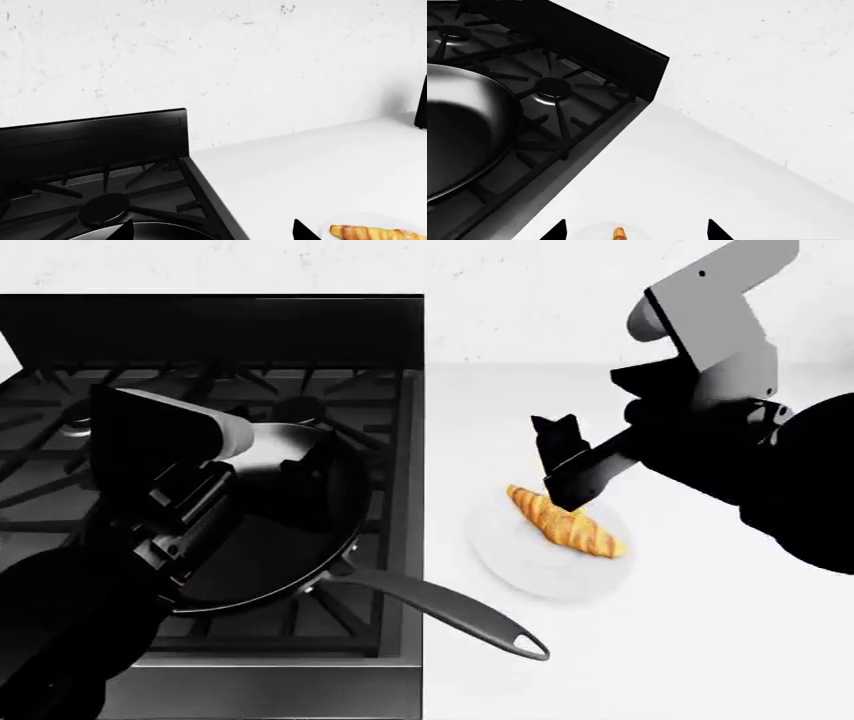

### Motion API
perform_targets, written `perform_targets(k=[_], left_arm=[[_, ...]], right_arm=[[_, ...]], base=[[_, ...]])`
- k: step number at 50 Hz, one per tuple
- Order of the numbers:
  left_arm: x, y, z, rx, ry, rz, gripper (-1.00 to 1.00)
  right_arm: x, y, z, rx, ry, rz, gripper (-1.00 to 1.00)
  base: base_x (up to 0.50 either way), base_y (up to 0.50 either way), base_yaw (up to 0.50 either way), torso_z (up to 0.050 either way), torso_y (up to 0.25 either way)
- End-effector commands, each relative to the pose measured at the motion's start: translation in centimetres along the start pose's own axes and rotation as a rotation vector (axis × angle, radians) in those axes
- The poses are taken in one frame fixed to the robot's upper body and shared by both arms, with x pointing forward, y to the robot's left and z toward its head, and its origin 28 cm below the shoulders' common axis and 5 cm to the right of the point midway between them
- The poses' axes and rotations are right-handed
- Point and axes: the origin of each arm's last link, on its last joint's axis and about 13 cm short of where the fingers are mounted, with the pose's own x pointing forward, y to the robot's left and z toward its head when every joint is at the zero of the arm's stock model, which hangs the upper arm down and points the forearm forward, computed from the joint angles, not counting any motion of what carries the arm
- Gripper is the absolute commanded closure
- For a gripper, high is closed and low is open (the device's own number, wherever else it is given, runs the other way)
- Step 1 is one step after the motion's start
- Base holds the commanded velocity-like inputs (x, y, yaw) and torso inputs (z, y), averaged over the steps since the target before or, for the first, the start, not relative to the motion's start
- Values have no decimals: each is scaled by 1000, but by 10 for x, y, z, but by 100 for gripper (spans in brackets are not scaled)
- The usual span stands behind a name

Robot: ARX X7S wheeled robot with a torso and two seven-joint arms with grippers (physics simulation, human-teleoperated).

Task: Pick the croissant and place it on the pan. Then turn on the stove to warm the croissant.

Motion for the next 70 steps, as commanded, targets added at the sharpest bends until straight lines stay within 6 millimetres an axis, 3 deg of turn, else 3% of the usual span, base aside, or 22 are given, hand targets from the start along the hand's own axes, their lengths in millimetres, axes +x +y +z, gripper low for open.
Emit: perform_targets(k=[1,12,24,41,70], left_arm=[[1,1,1,0,-2,5,-100],[3,0,4,-1,-1,9,-100],[2,1,8,19,-13,18,-100],[6,3,5,12,-4,24,-100],[13,2,3,18,5,19,-100]], right_arm=[[27,-27,0,20,98,86,-100],[52,-37,-18,55,165,132,-100],[58,-34,-36,69,243,143,-100],[75,-39,-40,45,332,191,-100],[105,-42,-67,99,423,250,-100]], base=[[0,0,0,0,0],[0,0,0,0,0],[0,0,0,0,0],[0,0,0,0,0],[0,0,0,0,0]])
